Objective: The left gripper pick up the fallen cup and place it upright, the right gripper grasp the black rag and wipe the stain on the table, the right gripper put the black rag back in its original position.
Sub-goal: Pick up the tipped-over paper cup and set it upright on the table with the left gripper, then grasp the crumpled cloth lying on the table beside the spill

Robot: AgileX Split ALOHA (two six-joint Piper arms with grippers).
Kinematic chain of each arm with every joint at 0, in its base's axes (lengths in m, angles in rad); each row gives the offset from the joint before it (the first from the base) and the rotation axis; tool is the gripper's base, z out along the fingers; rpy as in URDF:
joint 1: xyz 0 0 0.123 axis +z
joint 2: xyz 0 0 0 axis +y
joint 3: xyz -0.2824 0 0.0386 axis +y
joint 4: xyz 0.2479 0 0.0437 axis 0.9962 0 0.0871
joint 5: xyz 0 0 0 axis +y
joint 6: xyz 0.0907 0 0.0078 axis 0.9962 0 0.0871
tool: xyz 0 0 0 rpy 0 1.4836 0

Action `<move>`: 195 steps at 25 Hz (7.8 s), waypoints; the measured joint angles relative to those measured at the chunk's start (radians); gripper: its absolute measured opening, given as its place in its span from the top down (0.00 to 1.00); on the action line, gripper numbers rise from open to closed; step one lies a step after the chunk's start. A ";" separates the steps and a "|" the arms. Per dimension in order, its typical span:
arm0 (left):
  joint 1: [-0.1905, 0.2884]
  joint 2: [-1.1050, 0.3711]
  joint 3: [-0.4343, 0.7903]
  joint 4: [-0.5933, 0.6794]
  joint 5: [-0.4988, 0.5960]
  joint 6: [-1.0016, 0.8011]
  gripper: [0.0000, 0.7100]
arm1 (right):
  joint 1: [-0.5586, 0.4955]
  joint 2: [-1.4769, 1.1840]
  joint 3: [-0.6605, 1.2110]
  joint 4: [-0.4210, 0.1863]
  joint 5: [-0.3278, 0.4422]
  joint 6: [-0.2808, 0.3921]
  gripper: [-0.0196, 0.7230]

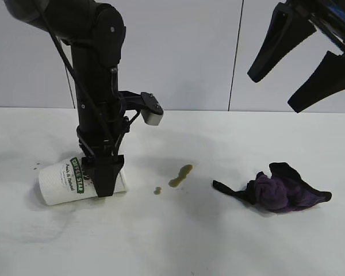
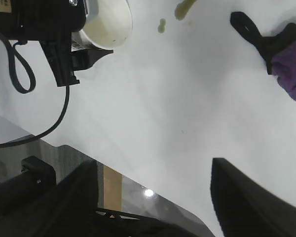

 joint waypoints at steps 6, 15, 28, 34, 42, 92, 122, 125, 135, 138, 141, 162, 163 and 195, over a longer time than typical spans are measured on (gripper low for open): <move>0.015 -0.052 0.000 -0.004 0.041 -0.010 0.19 | 0.000 0.000 0.000 0.000 0.003 0.000 0.36; 0.200 -0.267 0.000 -0.207 -0.010 0.012 0.19 | 0.000 0.000 0.000 0.000 0.004 -0.001 0.36; 0.546 -0.358 0.179 -0.937 0.040 0.555 0.19 | 0.000 0.000 0.000 0.000 -0.012 -0.001 0.36; 0.569 -0.358 0.320 -1.076 0.015 0.825 0.19 | 0.000 0.000 0.000 0.000 -0.015 -0.001 0.36; 0.569 -0.358 0.484 -1.289 -0.139 1.109 0.19 | 0.000 0.000 0.000 0.000 -0.039 -0.004 0.36; 0.569 -0.201 0.687 -1.537 -0.356 1.504 0.03 | 0.000 0.000 0.000 0.000 -0.059 -0.005 0.36; 0.847 -0.895 0.690 0.160 -0.592 -0.763 0.07 | 0.000 0.000 0.000 0.000 -0.060 -0.007 0.36; 0.901 -1.102 0.689 0.162 -0.589 -0.807 0.07 | 0.000 0.000 0.000 0.000 -0.060 -0.007 0.36; 0.905 -1.755 0.679 -0.041 -0.484 -0.810 0.07 | 0.000 0.000 0.000 0.000 -0.060 -0.024 0.36; 0.905 -1.891 0.674 -0.133 -0.383 -0.798 0.07 | 0.000 0.000 0.000 0.000 -0.060 -0.029 0.36; 0.865 -1.961 0.672 -0.252 -0.253 -0.753 0.07 | 0.000 0.000 0.000 0.000 -0.061 -0.031 0.36; 0.588 -2.005 1.120 -0.152 0.069 -0.638 0.07 | 0.000 0.000 0.000 -0.002 -0.061 -0.042 0.36; 0.588 -2.029 1.135 -0.142 0.062 -0.637 0.07 | 0.000 0.000 0.000 -0.002 -0.061 -0.042 0.36; 0.588 -2.232 1.221 -0.131 0.023 -0.638 0.07 | 0.000 0.370 -0.005 -0.316 -0.274 0.015 0.36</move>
